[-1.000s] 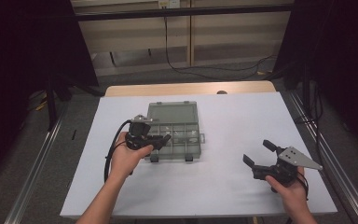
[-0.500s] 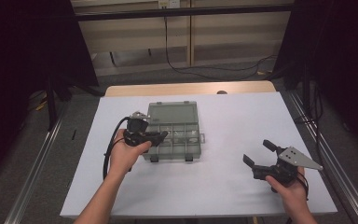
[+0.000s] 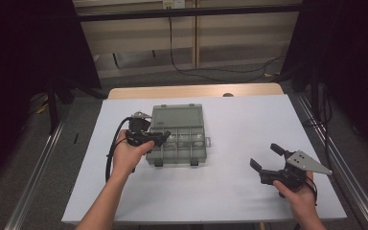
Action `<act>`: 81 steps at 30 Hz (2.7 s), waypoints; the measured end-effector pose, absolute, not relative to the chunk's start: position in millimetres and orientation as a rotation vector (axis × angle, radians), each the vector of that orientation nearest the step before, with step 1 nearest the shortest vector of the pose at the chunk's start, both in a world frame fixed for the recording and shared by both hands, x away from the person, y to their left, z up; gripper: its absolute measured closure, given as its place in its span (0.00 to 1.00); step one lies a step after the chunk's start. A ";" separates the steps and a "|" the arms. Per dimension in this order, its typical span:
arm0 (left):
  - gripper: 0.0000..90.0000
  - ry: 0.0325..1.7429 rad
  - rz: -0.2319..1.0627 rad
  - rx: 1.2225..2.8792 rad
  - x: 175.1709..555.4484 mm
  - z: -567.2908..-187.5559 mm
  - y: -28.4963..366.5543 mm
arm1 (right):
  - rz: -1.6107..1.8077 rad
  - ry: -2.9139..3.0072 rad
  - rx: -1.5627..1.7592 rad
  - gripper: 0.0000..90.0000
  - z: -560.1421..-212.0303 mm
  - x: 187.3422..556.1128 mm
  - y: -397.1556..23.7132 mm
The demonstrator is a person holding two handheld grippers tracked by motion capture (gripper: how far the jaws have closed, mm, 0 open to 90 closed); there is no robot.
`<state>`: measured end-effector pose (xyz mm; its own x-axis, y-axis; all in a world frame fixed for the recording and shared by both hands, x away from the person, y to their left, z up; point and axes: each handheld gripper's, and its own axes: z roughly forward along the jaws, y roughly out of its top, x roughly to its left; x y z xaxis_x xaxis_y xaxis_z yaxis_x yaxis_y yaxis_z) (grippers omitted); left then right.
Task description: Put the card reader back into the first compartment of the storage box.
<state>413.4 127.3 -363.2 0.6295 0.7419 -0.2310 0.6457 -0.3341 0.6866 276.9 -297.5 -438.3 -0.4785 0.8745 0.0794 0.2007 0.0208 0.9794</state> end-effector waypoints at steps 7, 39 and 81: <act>0.82 1.105 0.167 2.082 421.1 -367.7 128.6 | 1.502 1.720 1.101 0.05 -437.8 276.8 -297.6; 0.82 1.207 0.205 2.043 437.9 -377.5 131.7 | 1.502 1.717 1.101 0.05 -437.3 276.7 -298.6; 0.82 1.278 0.251 2.012 447.0 -382.5 138.4 | 1.502 1.715 1.097 0.05 -436.8 276.4 -298.6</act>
<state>447.0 138.4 -382.5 0.4874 0.8479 -0.2086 0.7059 -0.2419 0.6658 276.4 -298.6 -436.8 -0.4771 0.8753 0.0793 0.1941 0.0169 0.9808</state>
